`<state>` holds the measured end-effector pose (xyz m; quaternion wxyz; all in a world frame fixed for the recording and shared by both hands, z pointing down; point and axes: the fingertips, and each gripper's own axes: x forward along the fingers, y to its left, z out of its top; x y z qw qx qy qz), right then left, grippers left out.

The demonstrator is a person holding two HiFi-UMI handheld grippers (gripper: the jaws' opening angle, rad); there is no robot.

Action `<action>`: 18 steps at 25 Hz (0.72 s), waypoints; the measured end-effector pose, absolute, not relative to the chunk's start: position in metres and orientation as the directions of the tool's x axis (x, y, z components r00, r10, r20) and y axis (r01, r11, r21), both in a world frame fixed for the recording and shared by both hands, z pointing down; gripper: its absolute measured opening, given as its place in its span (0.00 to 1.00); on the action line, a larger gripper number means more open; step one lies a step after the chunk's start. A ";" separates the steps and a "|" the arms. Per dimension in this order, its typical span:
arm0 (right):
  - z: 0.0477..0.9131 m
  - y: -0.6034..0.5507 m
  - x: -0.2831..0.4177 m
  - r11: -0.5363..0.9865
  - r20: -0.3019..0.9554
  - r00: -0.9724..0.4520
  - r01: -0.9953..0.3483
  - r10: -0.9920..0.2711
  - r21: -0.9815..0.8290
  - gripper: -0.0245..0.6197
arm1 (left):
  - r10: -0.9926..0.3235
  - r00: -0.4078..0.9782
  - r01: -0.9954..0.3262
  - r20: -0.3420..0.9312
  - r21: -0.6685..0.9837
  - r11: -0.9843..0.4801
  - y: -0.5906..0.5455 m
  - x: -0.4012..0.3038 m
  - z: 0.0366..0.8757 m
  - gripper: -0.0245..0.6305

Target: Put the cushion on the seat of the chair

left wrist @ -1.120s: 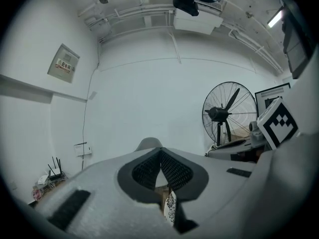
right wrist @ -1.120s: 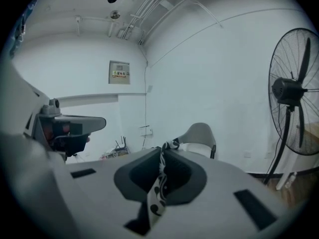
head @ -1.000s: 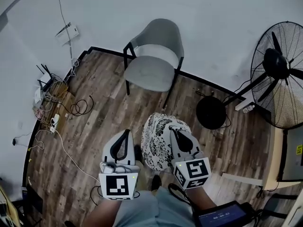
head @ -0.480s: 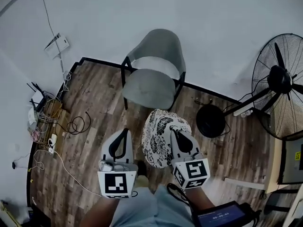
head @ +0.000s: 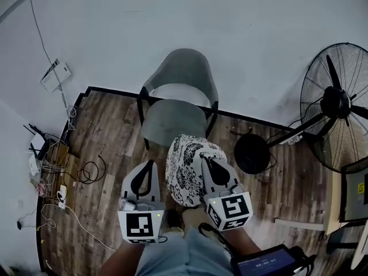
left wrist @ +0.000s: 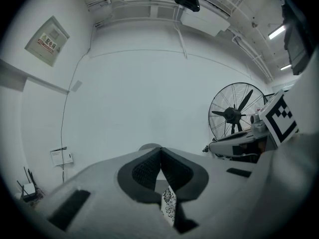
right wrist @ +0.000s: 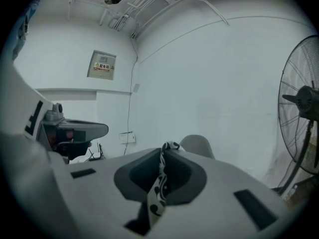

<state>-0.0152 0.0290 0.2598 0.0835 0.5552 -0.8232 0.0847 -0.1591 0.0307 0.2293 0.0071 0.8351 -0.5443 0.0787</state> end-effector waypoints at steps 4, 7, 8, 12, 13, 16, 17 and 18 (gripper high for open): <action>0.265 0.003 -0.009 0.363 0.240 -0.366 -0.930 -0.899 -0.060 0.06 | -0.901 0.405 -0.902 0.153 -0.093 -0.421 0.002 -0.151 0.235 0.05; 0.272 -0.019 -0.002 0.362 0.251 -0.368 -0.929 -0.895 -0.072 0.06 | -0.897 0.401 -0.908 0.183 -0.052 -0.416 -0.021 -0.139 0.237 0.05; 0.275 -0.028 0.001 0.364 0.254 -0.371 -0.928 -0.893 -0.077 0.06 | -0.897 0.400 -0.909 0.188 -0.045 -0.415 -0.030 -0.136 0.238 0.05; 0.287 -0.062 0.009 0.380 0.271 -0.393 -0.919 -0.879 -0.104 0.06 | -0.901 0.383 -0.911 0.205 -0.075 -0.405 -0.061 -0.126 0.247 0.05; 0.289 -0.071 0.011 0.385 0.273 -0.400 -0.916 -0.875 -0.109 0.06 | -0.903 0.375 -0.913 0.209 -0.087 -0.399 -0.070 -0.125 0.249 0.05; 0.290 -0.098 0.015 0.409 0.270 -0.426 -0.905 -0.863 -0.120 0.06 | -0.906 0.361 -0.921 0.222 -0.069 -0.384 -0.093 -0.116 0.249 0.05; 0.289 -0.106 0.016 0.419 0.268 -0.437 -0.899 -0.858 -0.124 0.06 | -0.909 0.355 -0.924 0.221 -0.068 -0.377 -0.099 -0.113 0.247 0.05; 0.288 -0.112 0.016 0.430 0.265 -0.449 -0.893 -0.853 -0.130 0.06 | -0.912 0.348 -0.925 0.218 -0.078 -0.372 -0.104 -0.111 0.246 0.05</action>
